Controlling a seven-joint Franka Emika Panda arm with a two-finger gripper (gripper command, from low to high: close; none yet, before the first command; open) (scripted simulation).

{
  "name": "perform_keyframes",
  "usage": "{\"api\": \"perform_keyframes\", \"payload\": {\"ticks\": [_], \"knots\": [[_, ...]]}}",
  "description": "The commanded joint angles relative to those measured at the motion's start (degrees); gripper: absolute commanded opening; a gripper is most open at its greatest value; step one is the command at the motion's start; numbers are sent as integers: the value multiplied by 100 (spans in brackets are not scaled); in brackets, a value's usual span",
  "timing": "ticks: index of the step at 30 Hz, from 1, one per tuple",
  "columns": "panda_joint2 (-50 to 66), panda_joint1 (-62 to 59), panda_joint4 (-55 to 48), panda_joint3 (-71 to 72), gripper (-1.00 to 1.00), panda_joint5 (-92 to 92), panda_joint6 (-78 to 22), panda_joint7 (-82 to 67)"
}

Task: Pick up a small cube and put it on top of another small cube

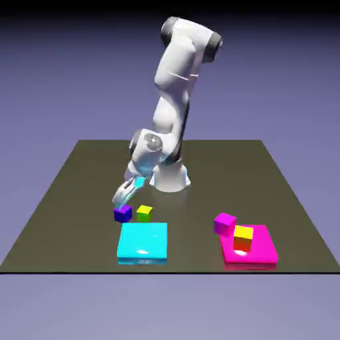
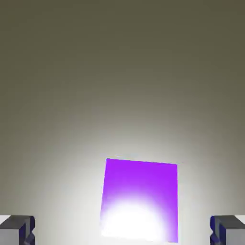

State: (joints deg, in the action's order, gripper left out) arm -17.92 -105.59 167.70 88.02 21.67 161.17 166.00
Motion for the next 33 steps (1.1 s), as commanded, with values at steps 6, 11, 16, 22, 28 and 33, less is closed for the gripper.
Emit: {"api": "perform_keyframes", "payload": {"ticks": [6, 11, 16, 22, 28, 33], "knots": [[-374, -1245, -88, 1225, 0, -158, 515, -39], [-687, -2282, -162, 2246, 0, -289, 945, -71], [-999, -3320, -236, 3267, 0, -420, 1375, -103], [-1073, -3565, -254, 3509, -100, -451, 1476, -111], [-698, -2320, -165, 2284, -100, -294, 961, -72], [-386, -1283, -91, 1263, -100, -162, 531, -40]]}}
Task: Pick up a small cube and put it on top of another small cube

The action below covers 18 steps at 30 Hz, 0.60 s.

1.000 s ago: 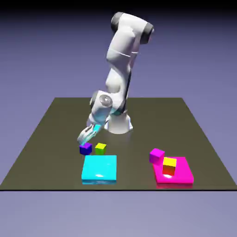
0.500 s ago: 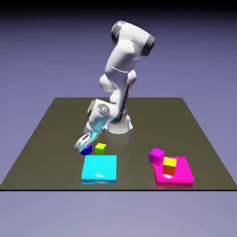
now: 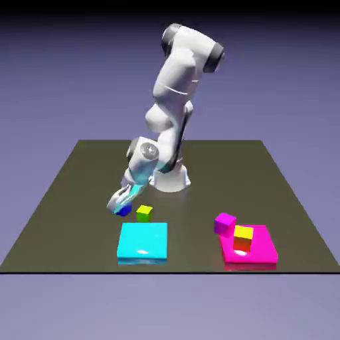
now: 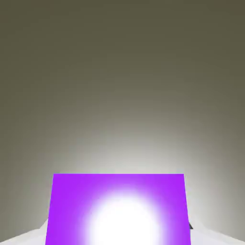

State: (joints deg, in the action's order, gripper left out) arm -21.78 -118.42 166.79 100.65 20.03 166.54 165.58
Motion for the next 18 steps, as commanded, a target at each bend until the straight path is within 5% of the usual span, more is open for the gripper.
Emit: {"api": "perform_keyframes", "payload": {"ticks": [1, 8, 18], "knots": [[63, 208, 15, -205, -100, 28, -91, 8], [386, 1283, 91, -1263, -100, 164, -536, 42], [79, 3291, -1985, -483, -100, -1195, -2770, 42]]}}
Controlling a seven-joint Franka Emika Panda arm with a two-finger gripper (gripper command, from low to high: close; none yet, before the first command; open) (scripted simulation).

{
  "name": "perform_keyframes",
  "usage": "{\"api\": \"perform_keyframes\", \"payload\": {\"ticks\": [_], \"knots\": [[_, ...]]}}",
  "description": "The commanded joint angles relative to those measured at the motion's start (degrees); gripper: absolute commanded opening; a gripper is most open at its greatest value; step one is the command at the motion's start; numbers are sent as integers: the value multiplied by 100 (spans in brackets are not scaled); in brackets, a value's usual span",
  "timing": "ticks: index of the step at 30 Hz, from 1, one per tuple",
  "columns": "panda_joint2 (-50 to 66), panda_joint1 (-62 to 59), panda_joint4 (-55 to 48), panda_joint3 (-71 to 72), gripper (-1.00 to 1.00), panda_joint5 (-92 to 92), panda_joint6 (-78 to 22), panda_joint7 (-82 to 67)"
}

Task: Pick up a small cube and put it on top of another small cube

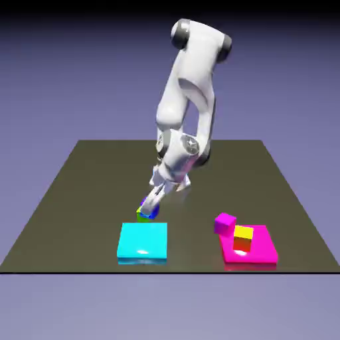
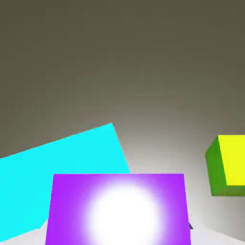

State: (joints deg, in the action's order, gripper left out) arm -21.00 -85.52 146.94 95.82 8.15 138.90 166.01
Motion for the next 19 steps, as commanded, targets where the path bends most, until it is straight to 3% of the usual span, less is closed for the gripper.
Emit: {"api": "perform_keyframes", "payload": {"ticks": [1, 8, 15, 16, 19], "knots": [[-31, 201, -208, 78, -100, -144, -229, 0], [-228, 1491, -1542, 580, -100, -1018, -1664, 0], [-584, 257, -1137, 1819, -100, -1305, -658, -123], [-584, 257, -1137, 1819, 100, -1305, -658, -123], [-465, 670, -1273, 1404, 100, -1209, -995, -82]]}}
